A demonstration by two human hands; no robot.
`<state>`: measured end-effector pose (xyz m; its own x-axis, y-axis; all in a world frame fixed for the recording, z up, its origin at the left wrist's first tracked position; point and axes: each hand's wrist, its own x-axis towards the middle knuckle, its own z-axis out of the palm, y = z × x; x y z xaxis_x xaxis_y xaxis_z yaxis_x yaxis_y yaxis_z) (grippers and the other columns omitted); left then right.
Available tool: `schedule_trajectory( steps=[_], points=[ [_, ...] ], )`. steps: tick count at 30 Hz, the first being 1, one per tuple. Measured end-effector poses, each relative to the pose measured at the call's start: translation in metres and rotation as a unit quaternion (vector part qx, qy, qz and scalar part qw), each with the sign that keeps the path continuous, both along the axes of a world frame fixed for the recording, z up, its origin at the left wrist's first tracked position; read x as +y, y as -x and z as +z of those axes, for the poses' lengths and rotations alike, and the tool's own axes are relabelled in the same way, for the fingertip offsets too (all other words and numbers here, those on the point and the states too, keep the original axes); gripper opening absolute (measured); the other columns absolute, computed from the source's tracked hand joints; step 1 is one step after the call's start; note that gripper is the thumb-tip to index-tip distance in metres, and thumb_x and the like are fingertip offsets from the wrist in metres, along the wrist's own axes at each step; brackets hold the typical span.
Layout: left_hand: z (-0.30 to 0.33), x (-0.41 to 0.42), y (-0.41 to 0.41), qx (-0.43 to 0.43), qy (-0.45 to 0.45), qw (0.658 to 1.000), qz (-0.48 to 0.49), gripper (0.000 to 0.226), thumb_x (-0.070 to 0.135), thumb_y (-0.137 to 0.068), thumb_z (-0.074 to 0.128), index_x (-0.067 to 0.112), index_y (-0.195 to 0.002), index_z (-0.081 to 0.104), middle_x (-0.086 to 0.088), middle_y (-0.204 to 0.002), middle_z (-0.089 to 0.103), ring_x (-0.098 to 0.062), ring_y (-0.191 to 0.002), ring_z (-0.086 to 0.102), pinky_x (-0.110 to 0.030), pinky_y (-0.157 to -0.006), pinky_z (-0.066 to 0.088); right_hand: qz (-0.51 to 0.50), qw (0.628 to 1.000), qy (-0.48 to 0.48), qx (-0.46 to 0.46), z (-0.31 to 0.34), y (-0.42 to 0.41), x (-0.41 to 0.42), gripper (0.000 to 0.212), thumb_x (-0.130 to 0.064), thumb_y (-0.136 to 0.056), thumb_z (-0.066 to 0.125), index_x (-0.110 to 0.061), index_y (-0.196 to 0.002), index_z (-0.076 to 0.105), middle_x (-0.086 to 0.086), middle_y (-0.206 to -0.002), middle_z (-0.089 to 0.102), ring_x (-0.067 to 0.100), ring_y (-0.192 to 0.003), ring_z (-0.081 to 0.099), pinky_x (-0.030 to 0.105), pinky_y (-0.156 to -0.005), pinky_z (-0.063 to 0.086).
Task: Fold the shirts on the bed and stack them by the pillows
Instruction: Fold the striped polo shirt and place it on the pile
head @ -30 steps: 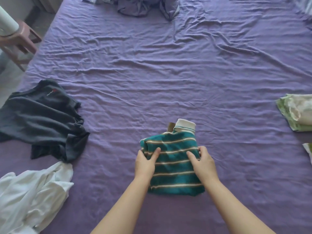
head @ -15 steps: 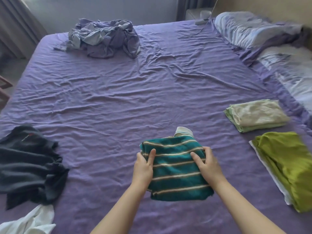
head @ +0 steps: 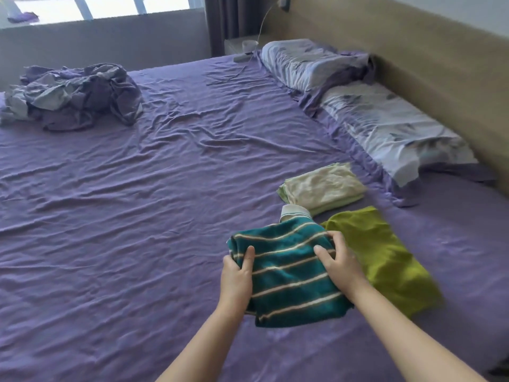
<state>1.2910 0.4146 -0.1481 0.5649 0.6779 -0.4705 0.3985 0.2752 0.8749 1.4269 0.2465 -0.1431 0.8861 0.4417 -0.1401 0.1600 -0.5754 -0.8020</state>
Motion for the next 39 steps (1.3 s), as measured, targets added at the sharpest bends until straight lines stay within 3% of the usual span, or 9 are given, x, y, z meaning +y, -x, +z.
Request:
schedule_trajectory(
  steps=[3,14,18,21,24,28,32,36,39],
  points=[
    [-0.002,-0.043,-0.044,0.000,0.025,0.999,-0.020,0.031,0.047,-0.091,0.051,0.019,-0.103,0.044,-0.004,-0.105,0.059,-0.021,-0.096,0.060,-0.044,-0.088,0.050,-0.005,1.000,0.019,-0.012,0.002,-0.042,-0.045,0.028,-0.027,-0.089,0.059,-0.023,-0.114,0.049,-0.006,-0.098,0.058,0.013,-0.085,0.055,0.025,-0.075,0.037],
    [-0.025,-0.177,-0.168,0.014,0.144,0.989,-0.043,0.039,0.043,-0.096,0.044,0.015,-0.122,0.037,-0.011,-0.121,0.054,-0.029,-0.110,0.056,-0.050,-0.098,0.045,0.003,0.992,0.104,-0.070,-0.024,-0.159,-0.173,0.037,-0.028,-0.090,0.059,-0.021,-0.124,0.048,0.006,-0.115,0.063,0.025,-0.101,0.059,0.028,-0.075,0.039],
    [-0.046,-0.198,-0.184,0.053,0.197,0.979,-0.020,0.041,0.035,-0.096,0.046,0.009,-0.126,0.037,-0.015,-0.124,0.053,-0.033,-0.111,0.056,-0.050,-0.098,0.045,-0.002,0.991,0.136,-0.005,-0.051,-0.175,-0.192,0.044,-0.032,-0.091,0.058,-0.022,-0.131,0.043,0.008,-0.125,0.059,0.027,-0.110,0.056,0.033,-0.084,0.044],
    [-0.059,-0.206,-0.178,0.110,0.163,0.980,-0.039,0.040,0.032,-0.095,0.047,0.008,-0.125,0.037,-0.015,-0.121,0.055,-0.033,-0.107,0.058,-0.050,-0.094,0.048,0.019,0.991,0.121,0.045,-0.070,-0.169,-0.200,0.054,-0.021,-0.090,0.060,-0.018,-0.139,0.037,0.009,-0.134,0.052,0.025,-0.119,0.051,0.033,-0.096,0.040],
    [-0.062,-0.206,-0.170,0.127,0.134,0.982,-0.049,0.042,0.032,-0.095,0.050,0.008,-0.127,0.038,-0.014,-0.120,0.057,-0.033,-0.106,0.059,-0.050,-0.093,0.049,0.021,0.992,0.127,0.004,-0.081,-0.160,-0.204,0.055,-0.016,-0.088,0.062,-0.012,-0.138,0.040,0.013,-0.135,0.049,0.027,-0.122,0.047,0.032,-0.100,0.036],
    [-0.059,-0.200,-0.163,0.135,0.145,0.978,-0.061,0.036,0.030,-0.096,0.047,0.008,-0.125,0.046,-0.016,-0.118,0.059,-0.031,-0.098,0.064,-0.047,-0.084,0.055,0.016,0.979,0.161,-0.124,-0.078,-0.151,-0.200,0.047,-0.012,-0.084,0.066,-0.004,-0.128,0.052,0.016,-0.129,0.053,0.032,-0.118,0.046,0.039,-0.101,0.035],
    [-0.046,-0.198,-0.145,0.173,0.065,0.974,-0.132,0.030,0.031,-0.096,0.045,0.009,-0.115,0.056,-0.009,-0.099,0.066,-0.021,-0.080,0.065,-0.037,-0.076,0.054,0.035,0.975,0.129,-0.180,-0.056,-0.121,-0.180,0.032,-0.011,-0.080,0.071,-0.006,-0.112,0.065,0.012,-0.116,0.063,0.031,-0.110,0.055,0.041,-0.096,0.043],
    [-0.027,-0.192,-0.115,0.243,-0.133,0.930,-0.242,0.027,0.041,-0.093,0.047,0.022,-0.108,0.058,0.002,-0.109,0.065,-0.017,-0.100,0.060,-0.031,-0.079,0.047,0.095,0.966,0.116,-0.213,-0.031,-0.068,-0.155,0.028,-0.007,-0.072,0.076,-0.010,-0.099,0.071,0.007,-0.105,0.068,0.027,-0.100,0.062,0.041,-0.083,0.051],
    [-0.012,-0.182,-0.085,0.269,-0.220,0.890,-0.296,0.030,0.043,-0.093,0.043,0.022,-0.109,0.058,0.002,-0.112,0.064,-0.018,-0.103,0.058,-0.031,-0.080,0.046,0.128,0.962,0.127,-0.203,-0.018,-0.026,-0.140,0.032,-0.006,-0.063,0.083,-0.011,-0.093,0.073,0.005,-0.099,0.070,0.026,-0.093,0.066,0.041,-0.075,0.054]
  ],
)
